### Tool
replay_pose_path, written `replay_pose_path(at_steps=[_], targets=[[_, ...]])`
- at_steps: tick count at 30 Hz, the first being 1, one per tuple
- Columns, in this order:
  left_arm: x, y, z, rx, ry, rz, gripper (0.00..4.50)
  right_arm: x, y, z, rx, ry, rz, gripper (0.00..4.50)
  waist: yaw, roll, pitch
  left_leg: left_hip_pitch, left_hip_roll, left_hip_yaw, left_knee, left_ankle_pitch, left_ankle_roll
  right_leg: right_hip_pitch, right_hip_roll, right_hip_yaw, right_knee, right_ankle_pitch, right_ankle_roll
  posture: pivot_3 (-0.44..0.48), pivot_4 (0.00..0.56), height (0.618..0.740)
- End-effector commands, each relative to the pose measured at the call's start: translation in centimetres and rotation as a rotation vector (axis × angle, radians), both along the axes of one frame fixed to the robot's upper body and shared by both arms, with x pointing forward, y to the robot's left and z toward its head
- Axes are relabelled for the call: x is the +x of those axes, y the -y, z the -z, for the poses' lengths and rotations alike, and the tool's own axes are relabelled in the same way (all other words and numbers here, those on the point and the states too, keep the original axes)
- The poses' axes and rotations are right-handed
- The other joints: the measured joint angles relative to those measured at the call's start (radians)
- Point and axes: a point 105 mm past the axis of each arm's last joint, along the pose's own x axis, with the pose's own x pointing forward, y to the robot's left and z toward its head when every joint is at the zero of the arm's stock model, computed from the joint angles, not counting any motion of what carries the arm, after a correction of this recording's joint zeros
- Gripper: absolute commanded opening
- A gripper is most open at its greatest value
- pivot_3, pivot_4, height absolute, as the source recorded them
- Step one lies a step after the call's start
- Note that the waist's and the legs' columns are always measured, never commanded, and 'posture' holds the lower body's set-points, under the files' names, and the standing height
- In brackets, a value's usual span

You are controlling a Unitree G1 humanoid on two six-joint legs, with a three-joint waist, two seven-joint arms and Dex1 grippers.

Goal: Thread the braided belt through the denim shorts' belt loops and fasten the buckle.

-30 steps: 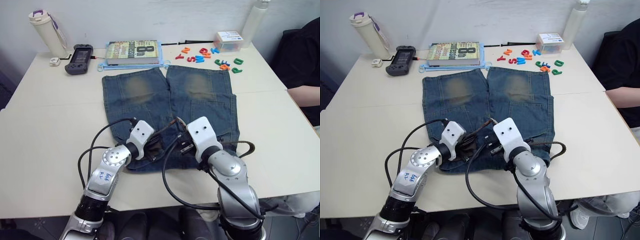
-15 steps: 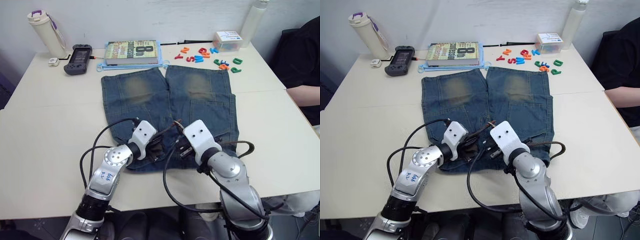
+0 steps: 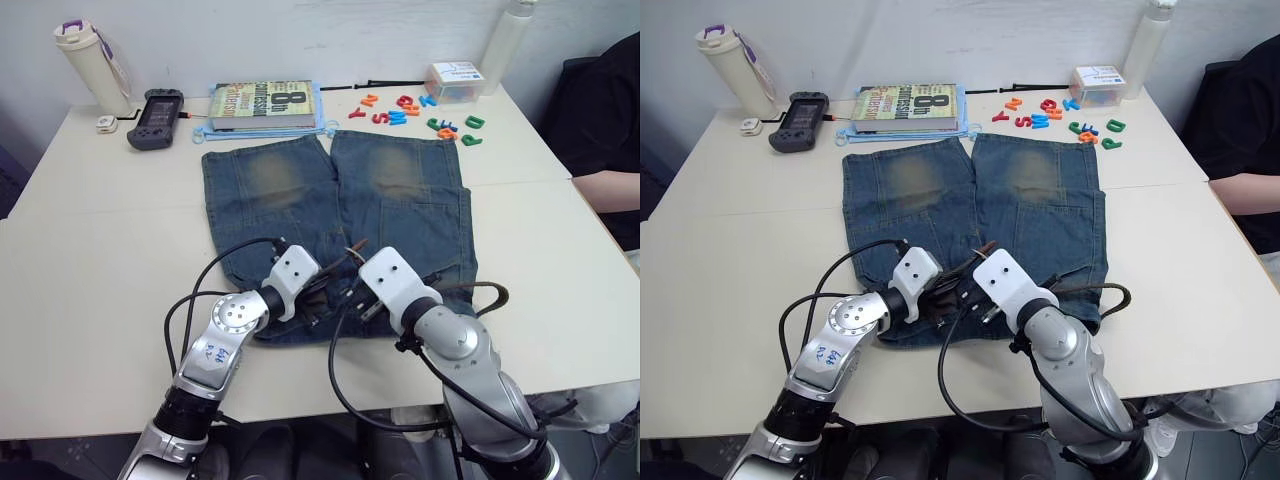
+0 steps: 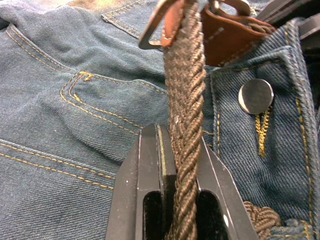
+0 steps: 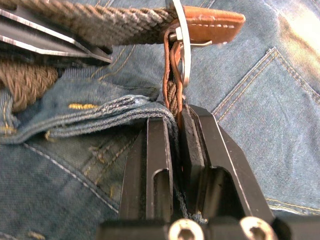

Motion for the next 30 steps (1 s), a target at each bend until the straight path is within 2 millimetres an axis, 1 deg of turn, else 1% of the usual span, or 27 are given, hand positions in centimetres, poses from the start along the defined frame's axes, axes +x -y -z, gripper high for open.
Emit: replay_pose_path(at_steps=[1, 10, 12, 14, 15, 17, 19, 20, 23, 25, 28, 30], targets=[[-0.5, 0.9, -1.0, -0.024, 0.046, 0.044, 0.0, -0.9, -1.1, -0.8, 0.018, 0.032, -0.076, 0.06, 0.0, 0.0, 0.0, 0.0, 0.0, 0.0, 0.0, 0.0, 0.0, 0.0, 0.0, 0.0, 0.0, 0.0, 0.0, 0.0, 0.15, 0.74], [-0.6, 1.1, -0.9, -0.03, 0.042, 0.054, 0.0, -1.1, -1.5, -1.2, 0.045, 0.043, -0.096, 0.06, 0.0, 0.0, 0.0, 0.0, 0.0, 0.0, 0.0, 0.0, 0.0, 0.0, 0.0, 0.0, 0.0, 0.0, 0.0, 0.0, 0.15, 0.74], [-0.6, 1.1, -1.0, -0.032, 0.043, 0.055, 0.0, -1.1, -1.6, -1.5, 0.069, 0.052, -0.094, 0.95, 0.0, 0.0, 0.0, 0.0, 0.0, 0.0, 0.0, 0.0, 0.0, 0.0, 0.0, 0.0, 0.0, 0.0, 0.0, 0.0, 0.15, 0.74], [-0.6, 1.2, -1.0, -0.034, 0.043, 0.057, 0.0, -1.2, -1.6, -1.9, 0.09, 0.056, -0.1, 1.69, 0.0, 0.0, 0.0, 0.0, 0.0, 0.0, 0.0, 0.0, 0.0, 0.0, 0.0, 0.0, 0.0, 0.0, 0.0, 0.0, 0.15, 0.74], [-0.6, 1.2, -1.0, -0.034, 0.044, 0.058, 0.0, -1.2, -1.5, -2.1, 0.096, 0.062, -0.099, 2.15, 0.0, 0.0, 0.0, 0.0, 0.0, 0.0, 0.0, 0.0, 0.0, 0.0, 0.0, 0.0, 0.0, 0.0, 0.0, 0.0, 0.15, 0.74], [-0.6, 1.2, -1.0, -0.035, 0.043, 0.06, 0.0, -1.2, -1.1, -2.9, 0.105, 0.084, -0.098, 3.16, 0.001, 0.0, 0.0, 0.0, 0.0, 0.0, 0.0, 0.0, 0.0, 0.0, 0.0, 0.0, 0.0, 0.0, 0.0, 0.0, 0.15, 0.74], [-0.6, 1.2, -0.9, -0.034, 0.043, 0.061, 0.0, -1.3, -0.5, -4.0, 0.12, 0.098, -0.11, 3.98, 0.002, 0.0, 0.0, 0.0, 0.0, 0.0, 0.0, 0.0, 0.0, 0.0, 0.0, 0.0, 0.0, 0.0, 0.0, 0.0, 0.15, 0.74], [-0.6, 1.2, -0.9, -0.033, 0.043, 0.062, 0.0, -1.4, -0.1, -4.6, 0.13, 0.104, -0.116, 4.29, 0.003, 0.0, 0.0, 0.0, 0.0, 0.0, 0.001, 0.0, 0.0, 0.0, 0.0, 0.0, 0.0, 0.0, 0.0, 0.0, 0.15, 0.74], [-0.6, 1.2, -0.9, -0.035, 0.042, 0.062, 0.0, -1.4, 0.8, -6.4, 0.157, 0.123, -0.129, 4.29, 0.003, 0.0, 0.0, 0.0, 0.0, 0.0, 0.0, 0.0, 0.0, 0.001, 0.0, 0.0, 0.0, 0.0, 0.0, 0.0, 0.15, 0.74], [-0.7, 1.2, -0.9, -0.035, 0.042, 0.063, 0.0, -0.8, 2.0, -8.1, 0.149, 0.169, -0.117, 4.29, 0.003, 0.0, 0.0, -0.001, 0.0, 0.0, 0.0, 0.0, 0.0, 0.0, 0.0, 0.0, -0.001, 0.0, 0.0, 0.0, 0.15, 0.74], [-0.7, 1.2, -0.9, -0.036, 0.042, 0.063, 0.0, -0.4, 2.7, -9.8, 0.075, 0.232, -0.137, 4.29, 0.006, 0.0, 0.0, -0.001, 0.0, 0.0, 0.001, 0.0, 0.001, 0.0, -0.001, 0.0, -0.001, 0.0, 0.0, 0.0, 0.15, 0.74], [-0.7, 1.2, -0.9, -0.035, 0.042, 0.064, 0.0, -0.3, 2.6, -10.1, -0.004, 0.258, -0.17, 4.29, 0.008, 0.0, 0.0, -0.001, 0.0, 0.0, 0.0, 0.0, 0.001, 0.0, -0.001, -0.001, -0.001, 0.0, 0.0, 0.0, 0.15, 0.74]])
